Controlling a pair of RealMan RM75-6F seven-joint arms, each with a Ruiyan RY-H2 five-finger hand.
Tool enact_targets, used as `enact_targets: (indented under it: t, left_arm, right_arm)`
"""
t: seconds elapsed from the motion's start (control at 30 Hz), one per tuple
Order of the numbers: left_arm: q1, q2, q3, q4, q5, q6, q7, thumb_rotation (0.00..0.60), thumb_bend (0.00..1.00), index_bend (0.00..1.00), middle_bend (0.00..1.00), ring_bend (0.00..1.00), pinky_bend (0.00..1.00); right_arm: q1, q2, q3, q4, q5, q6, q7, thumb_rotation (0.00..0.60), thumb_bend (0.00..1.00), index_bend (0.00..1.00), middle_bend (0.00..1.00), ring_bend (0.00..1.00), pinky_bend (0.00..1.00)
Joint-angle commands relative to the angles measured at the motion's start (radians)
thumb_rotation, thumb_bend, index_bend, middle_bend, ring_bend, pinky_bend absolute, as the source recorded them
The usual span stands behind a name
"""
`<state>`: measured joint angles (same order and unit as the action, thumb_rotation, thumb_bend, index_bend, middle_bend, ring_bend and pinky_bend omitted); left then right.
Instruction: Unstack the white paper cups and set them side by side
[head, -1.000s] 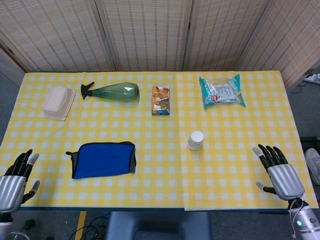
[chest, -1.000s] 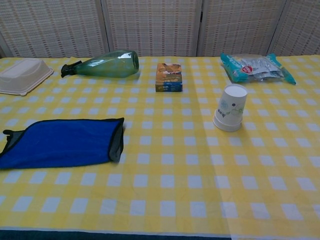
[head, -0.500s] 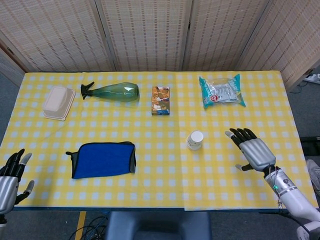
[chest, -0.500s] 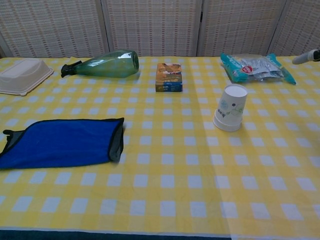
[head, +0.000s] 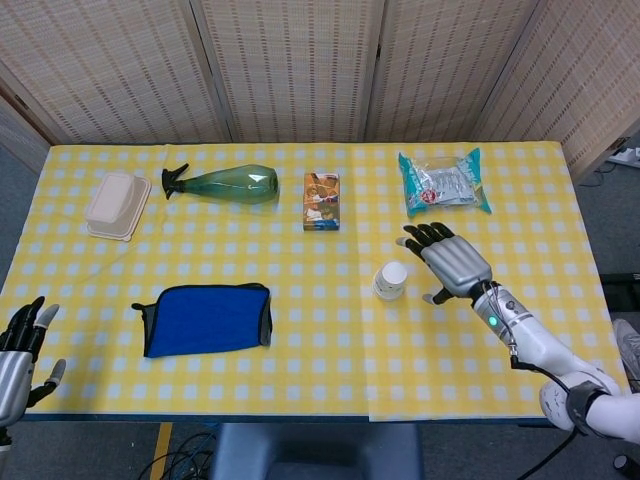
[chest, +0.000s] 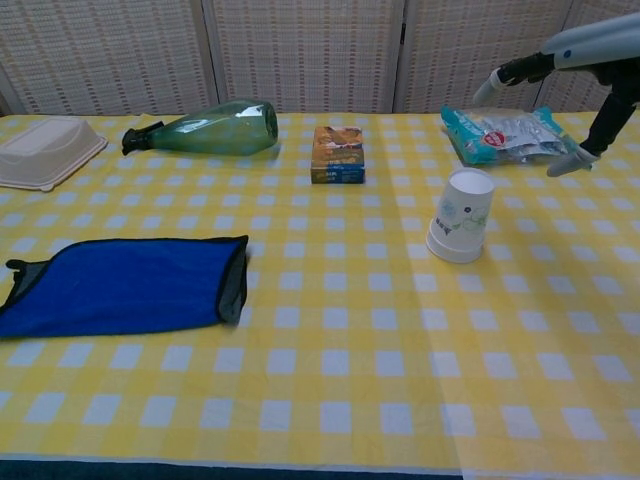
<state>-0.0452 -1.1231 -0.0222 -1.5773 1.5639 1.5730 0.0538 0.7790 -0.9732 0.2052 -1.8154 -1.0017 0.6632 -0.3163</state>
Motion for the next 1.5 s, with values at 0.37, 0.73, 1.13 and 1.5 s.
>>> enact_targets:
  t: [0.37,0.73,1.13,1.5]
  left_arm:
    - [0.001,0.004,-0.003,0.005,-0.005,-0.001,-0.013,0.600,0.38,0.02,0.00,0.03,0.29]
    - [-0.001,0.005,-0.009,0.012,-0.017,-0.009,-0.017,0.600,0.38,0.02,0.00,0.03,0.29]
    - [-0.003,0.005,-0.014,0.018,-0.027,-0.015,-0.023,0.600,0.38,0.02,0.00,0.03,0.29]
    - [-0.007,0.005,-0.014,0.024,-0.032,-0.025,-0.025,0.600,0.38,0.02,0.00,0.03,0.29]
  right_arm:
    - [0.083,-0.102,-0.081,0.083,0.101,0.012,-0.075,0.600,0.19,0.14,0.00,0.00,0.00]
    - [0.125,-0.167,-0.096,0.168,0.136,0.011,-0.064,0.600,0.19,0.19,0.00,0.00,0.00]
    - [0.160,-0.211,-0.108,0.216,0.153,0.001,-0.049,0.600,0.19,0.21,0.00,0.00,0.00]
    - [0.180,-0.234,-0.117,0.239,0.159,0.003,-0.038,0.600,0.19,0.25,0.00,0.00,0.00]
